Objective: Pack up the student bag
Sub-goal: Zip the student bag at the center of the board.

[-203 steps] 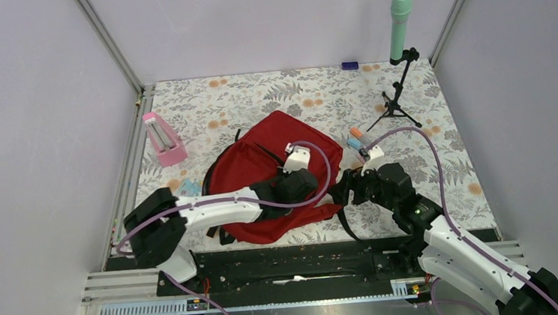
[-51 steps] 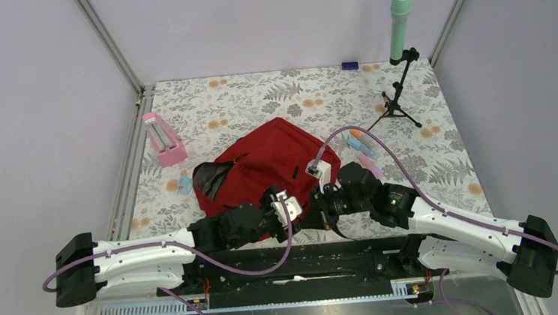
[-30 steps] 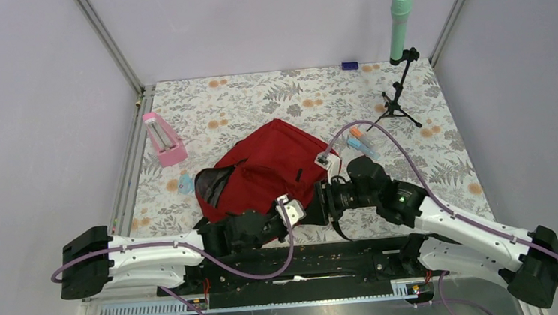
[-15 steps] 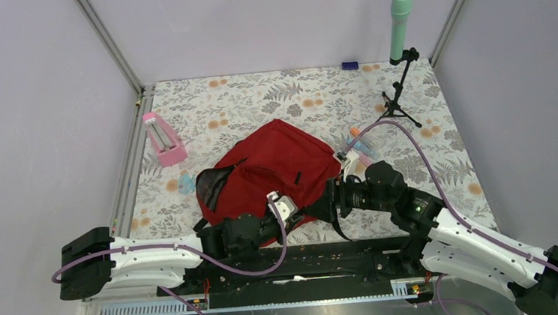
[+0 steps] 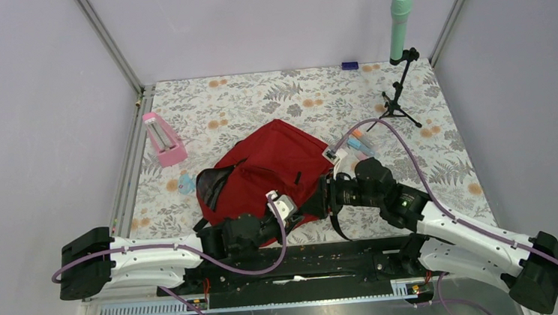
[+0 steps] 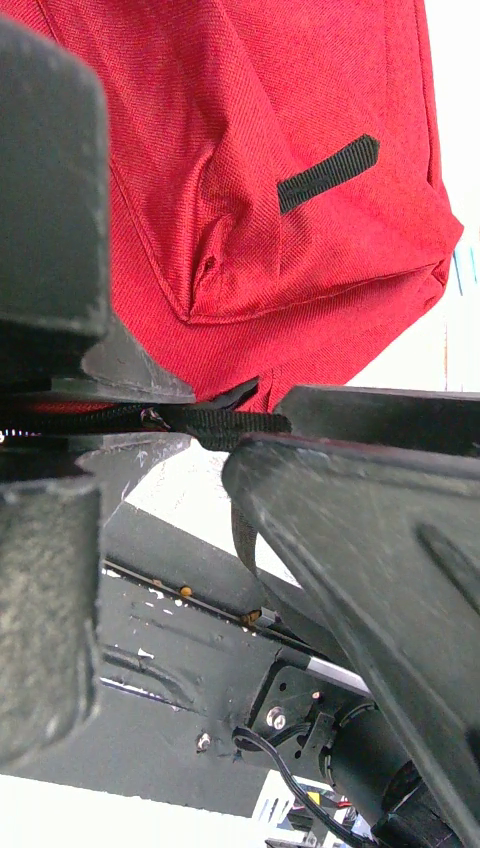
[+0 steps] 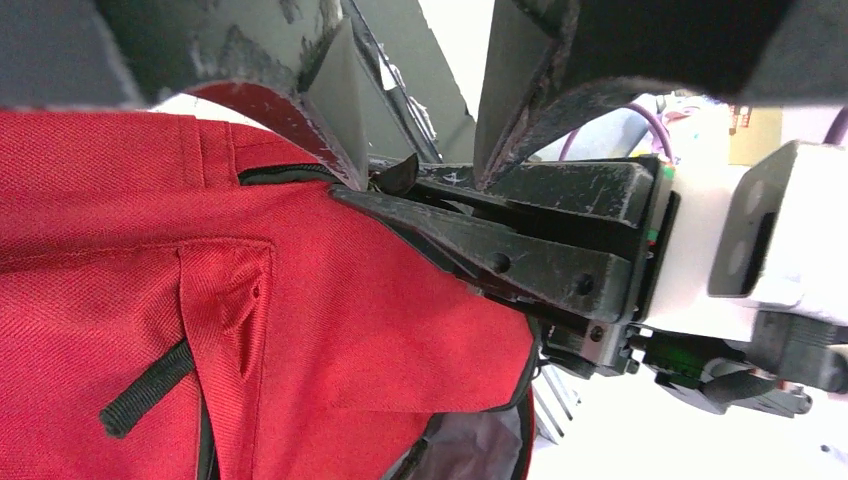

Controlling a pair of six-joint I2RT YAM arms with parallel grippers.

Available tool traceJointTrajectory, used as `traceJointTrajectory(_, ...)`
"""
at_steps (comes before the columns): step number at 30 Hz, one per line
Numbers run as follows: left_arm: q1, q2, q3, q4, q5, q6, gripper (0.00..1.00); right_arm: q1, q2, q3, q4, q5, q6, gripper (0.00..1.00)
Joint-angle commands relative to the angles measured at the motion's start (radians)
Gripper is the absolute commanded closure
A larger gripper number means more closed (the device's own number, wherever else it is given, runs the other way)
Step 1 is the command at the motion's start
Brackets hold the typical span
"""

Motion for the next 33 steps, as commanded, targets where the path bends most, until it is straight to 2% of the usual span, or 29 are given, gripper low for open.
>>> traceJointTrajectory(1, -0.006, -0.007, 0.001, 0.095, 0.027, -0.023, 1.00, -0.004, 0.028, 0.022, 0.056, -0.024, -0.012, 0.52)
traceJointTrajectory(8, -0.006, 0.000, 0.003, 0.100, 0.026, -0.019, 1.00, -0.004, 0.034, 0.012, 0.048, 0.001, -0.033, 0.64)
traceJointTrajectory(12, -0.006, 0.015, 0.008, 0.101, 0.033, -0.017, 1.00, -0.004, 0.048, 0.012, 0.074, -0.011, -0.028, 0.67)
traceJointTrajectory(13, -0.006, 0.017, 0.008, 0.103, 0.033, -0.016, 1.00, -0.004, 0.056, 0.014, 0.079, -0.015, -0.026, 0.71)
traceJointTrajectory(17, -0.006, 0.025, 0.018, 0.106, 0.028, -0.023, 1.00, -0.004, 0.067, 0.017, 0.084, -0.022, -0.031, 0.95)
traceJointTrajectory(18, -0.007, 0.026, 0.023, 0.099, 0.022, -0.031, 0.97, -0.004, 0.067, 0.018, 0.080, -0.021, -0.034, 1.00)
traceJointTrajectory(20, -0.006, 0.025, 0.035, 0.085, 0.005, -0.049, 0.79, -0.004, 0.059, 0.022, 0.064, -0.019, -0.042, 1.00)
traceJointTrajectory(21, -0.006, 0.025, 0.041, 0.082, -0.001, -0.055, 0.75, -0.004, 0.053, 0.024, 0.056, -0.016, -0.044, 1.00)
traceJointTrajectory(24, -0.006, 0.023, 0.048, 0.092, -0.027, -0.080, 0.45, -0.004, 0.032, 0.022, 0.043, -0.004, -0.047, 1.00)
traceJointTrajectory(25, -0.006, 0.026, 0.048, 0.101, -0.041, -0.089, 0.39, -0.004, 0.028, 0.023, 0.039, -0.004, -0.047, 1.00)
traceJointTrajectory(28, -0.006, 0.044, 0.046, 0.149, -0.079, -0.096, 0.33, -0.004, 0.022, 0.024, 0.034, -0.006, -0.043, 1.00)
traceJointTrajectory(33, -0.006, 0.089, 0.060, 0.222, -0.115, -0.102, 0.38, -0.003, 0.023, 0.027, 0.039, -0.013, -0.038, 1.00)
